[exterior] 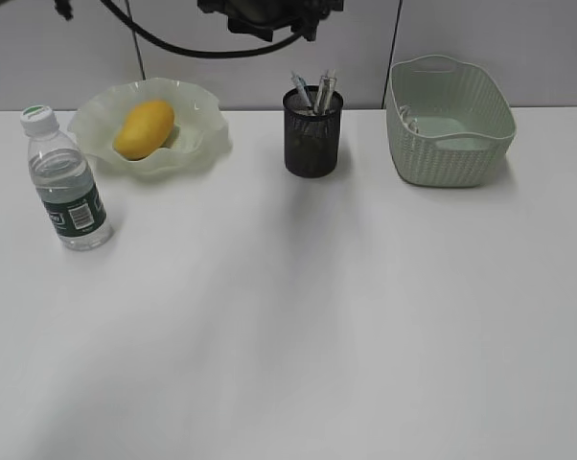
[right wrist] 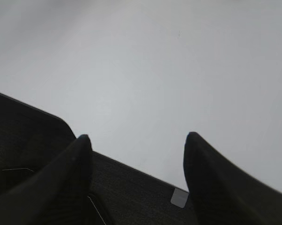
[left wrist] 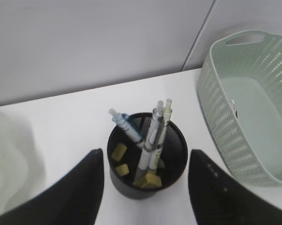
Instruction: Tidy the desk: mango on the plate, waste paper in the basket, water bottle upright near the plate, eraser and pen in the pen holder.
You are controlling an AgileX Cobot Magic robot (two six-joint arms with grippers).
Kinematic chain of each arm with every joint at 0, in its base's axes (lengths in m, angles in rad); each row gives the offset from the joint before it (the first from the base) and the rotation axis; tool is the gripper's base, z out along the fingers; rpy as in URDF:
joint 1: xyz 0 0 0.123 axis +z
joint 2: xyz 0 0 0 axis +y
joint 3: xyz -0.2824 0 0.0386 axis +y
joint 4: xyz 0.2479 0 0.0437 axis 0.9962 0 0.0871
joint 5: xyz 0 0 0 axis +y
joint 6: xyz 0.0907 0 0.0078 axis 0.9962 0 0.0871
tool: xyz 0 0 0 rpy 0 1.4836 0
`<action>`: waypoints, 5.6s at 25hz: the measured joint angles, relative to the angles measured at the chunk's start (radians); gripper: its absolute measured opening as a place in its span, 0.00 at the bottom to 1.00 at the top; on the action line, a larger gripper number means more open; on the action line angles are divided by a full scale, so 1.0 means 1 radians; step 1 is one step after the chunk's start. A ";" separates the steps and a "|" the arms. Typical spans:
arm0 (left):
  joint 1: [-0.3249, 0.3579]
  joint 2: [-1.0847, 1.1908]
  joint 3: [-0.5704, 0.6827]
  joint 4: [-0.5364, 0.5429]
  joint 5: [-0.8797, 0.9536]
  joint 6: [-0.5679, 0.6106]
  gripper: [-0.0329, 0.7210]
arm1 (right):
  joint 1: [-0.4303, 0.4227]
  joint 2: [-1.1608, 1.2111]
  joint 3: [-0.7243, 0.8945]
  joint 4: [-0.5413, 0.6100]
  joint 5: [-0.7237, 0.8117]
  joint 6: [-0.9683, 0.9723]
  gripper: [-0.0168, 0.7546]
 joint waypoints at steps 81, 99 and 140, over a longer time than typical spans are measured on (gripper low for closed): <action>-0.002 -2.047 1.723 -0.186 0.284 0.413 0.76 | 0.000 0.000 0.005 0.050 0.000 -0.042 0.66; 0.262 -2.123 1.723 -0.188 0.283 0.416 0.70 | -0.183 -0.047 0.005 0.050 0.000 -0.045 0.66; 0.582 -2.283 1.725 -0.190 0.283 0.416 0.65 | -0.390 -0.286 0.007 0.050 0.000 -0.046 0.66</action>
